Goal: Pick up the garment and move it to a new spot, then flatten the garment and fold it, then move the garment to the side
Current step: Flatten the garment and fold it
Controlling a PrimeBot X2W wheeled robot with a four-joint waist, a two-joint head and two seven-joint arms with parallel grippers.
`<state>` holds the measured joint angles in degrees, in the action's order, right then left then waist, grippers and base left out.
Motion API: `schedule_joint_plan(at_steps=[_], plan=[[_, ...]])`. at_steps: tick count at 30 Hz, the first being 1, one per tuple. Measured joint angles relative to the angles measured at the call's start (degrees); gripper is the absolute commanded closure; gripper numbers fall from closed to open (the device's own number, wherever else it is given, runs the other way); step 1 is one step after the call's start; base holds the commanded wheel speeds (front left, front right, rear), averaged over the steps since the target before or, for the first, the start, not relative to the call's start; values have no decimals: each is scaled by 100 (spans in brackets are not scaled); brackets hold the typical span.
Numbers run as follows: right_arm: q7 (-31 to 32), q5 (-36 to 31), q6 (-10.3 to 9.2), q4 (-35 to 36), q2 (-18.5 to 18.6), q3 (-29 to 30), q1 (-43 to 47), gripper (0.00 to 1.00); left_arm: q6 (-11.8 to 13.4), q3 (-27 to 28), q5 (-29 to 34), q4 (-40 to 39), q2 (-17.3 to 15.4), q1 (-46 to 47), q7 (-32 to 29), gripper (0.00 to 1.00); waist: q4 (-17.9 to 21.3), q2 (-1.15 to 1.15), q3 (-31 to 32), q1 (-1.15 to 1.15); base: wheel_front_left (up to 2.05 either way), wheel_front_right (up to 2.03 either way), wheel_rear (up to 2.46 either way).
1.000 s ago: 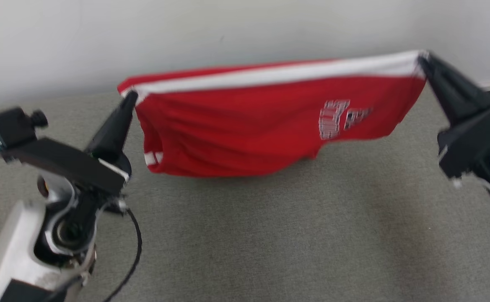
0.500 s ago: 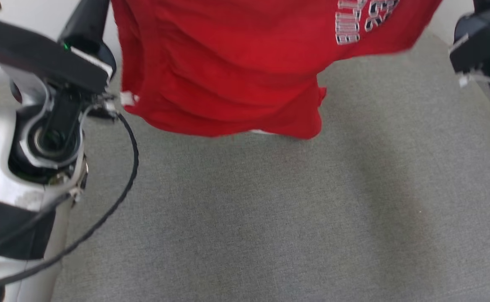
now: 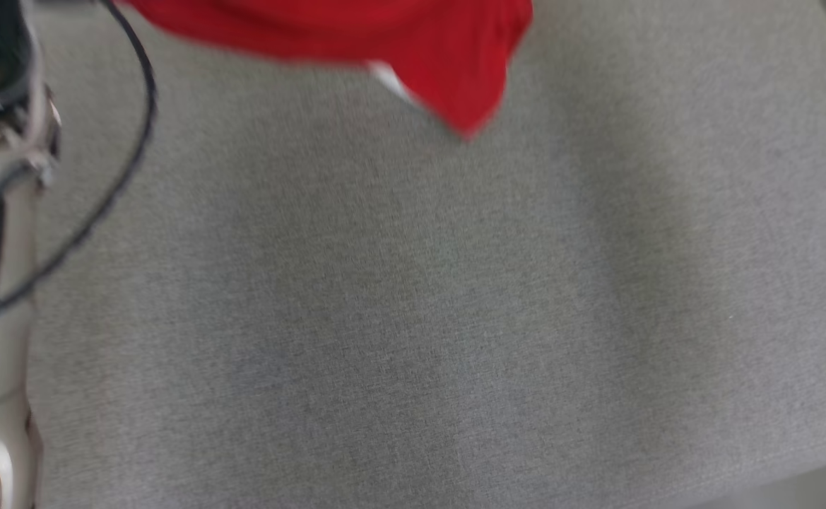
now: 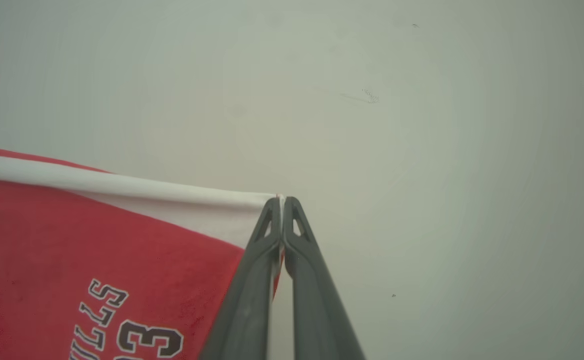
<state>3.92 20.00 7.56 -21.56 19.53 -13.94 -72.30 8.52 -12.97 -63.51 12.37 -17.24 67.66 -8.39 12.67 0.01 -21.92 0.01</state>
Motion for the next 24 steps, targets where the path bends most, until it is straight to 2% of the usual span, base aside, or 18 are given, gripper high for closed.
schedule_joint_plan(at_steps=[4, 5, 6, 9, 12, 15, 20, 24], plan=[[-779, -414, 0, -365, -211, 253, -566, 100, -181, 201, 245, 253, 123, 607, 755, 100, 60, 0, -397, 0, 0, 0, 0], [-1298, -773, 1, -497, -302, 477, -825, 100, -364, 290, 292, 385, 245, 851, 1132, 100, 83, 0, -573, 0, 0, 0, 0], [-1525, -979, 1, -531, -338, 582, -937, 100, -481, 326, 291, 425, 307, 946, 1301, 100, 93, 0, -652, 1, 0, 0, 0], [-1826, -1519, 1, -487, -414, 849, -1174, 100, -809, 392, 270, 519, 449, 1155, 1640, 100, 111, 0, -861, 0, 0, 0, 0], [-1889, -1868, 0, -388, -413, 735, -1151, 100, -1127, 322, 189, 655, 497, 1122, 1658, 100, 106, 0, -1052, -1, 0, 0, 0], [-1893, -1819, 0, -527, -391, 148, -793, 100, -1265, 202, 182, 868, 438, 767, 1556, 100, 78, 0, -1229, 0, 0, 0, 0], [-1838, -1221, 0, -984, -140, -825, -225, 100, -1415, -24, 65, 980, 214, -82, 1227, 100, -15, 0, -1388, 0, 0, 0, 0], [-1063, -402, 0, -790, 315, -1333, 253, 100, -1467, -192, -121, 693, 52, -807, 822, 100, -97, 0, -1298, 0, 0, 0, 0]])
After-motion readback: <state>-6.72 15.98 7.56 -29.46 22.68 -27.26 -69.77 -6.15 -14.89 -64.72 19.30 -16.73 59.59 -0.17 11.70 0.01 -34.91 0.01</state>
